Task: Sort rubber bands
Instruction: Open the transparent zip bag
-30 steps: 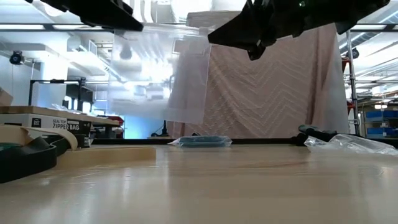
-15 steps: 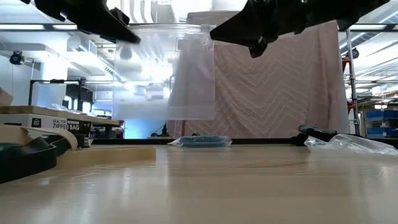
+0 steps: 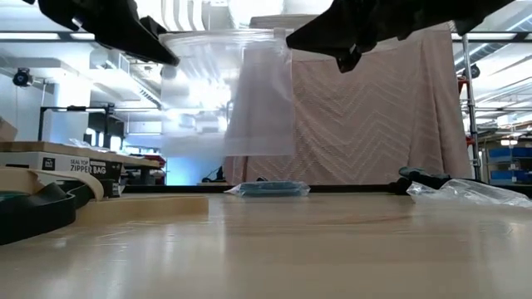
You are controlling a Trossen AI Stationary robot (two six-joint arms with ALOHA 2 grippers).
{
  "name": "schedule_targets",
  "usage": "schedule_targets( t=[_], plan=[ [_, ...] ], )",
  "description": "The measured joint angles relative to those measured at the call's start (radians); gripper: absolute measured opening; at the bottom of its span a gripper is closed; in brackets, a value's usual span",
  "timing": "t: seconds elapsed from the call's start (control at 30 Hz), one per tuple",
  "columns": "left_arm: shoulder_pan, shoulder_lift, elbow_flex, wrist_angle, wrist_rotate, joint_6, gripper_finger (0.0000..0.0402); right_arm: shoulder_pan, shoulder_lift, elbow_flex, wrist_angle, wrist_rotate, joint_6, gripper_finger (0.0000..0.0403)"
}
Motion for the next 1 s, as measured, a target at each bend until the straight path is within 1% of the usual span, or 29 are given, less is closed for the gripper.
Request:
schedule_targets(
  t=[0.2,0.37,0.43,0.6,0.77,1.0],
  plan=[
    [0.000,-0.042,0.000,-0.002,0.000,-0.014,0.0075,0.000,-0.016,0.000,-0.025,0.000,0.010,0.0000],
    [0.000,-0.042,0.000,-0.005,0.008,-0.039,0.0074,0.000,-0.016,0.000,-0.025,0.000,0.010,0.0000],
    [0.000,-0.035,0.000,-0.004,0.012,-0.038,0.0065,0.000,-0.016,0.000,-0.026,-0.001,0.010,0.0000],
    [0.000,-0.019,0.000,0.023,0.029,0.006,0.0008,0.000,-0.016,0.000,-0.026,-0.005,0.017,0.0000],
    [0.000,0.003,0.000,0.053,0.062,0.003,0.0003,0.000,-0.016,0.000,-0.026,-0.004,0.011,0.0000],
    [0.049,0.039,0.003,0.076,0.070,-0.083,0.0001,-0.002,0.033,0.032,-0.029,0.000,0.009,0.0000]
  ],
)
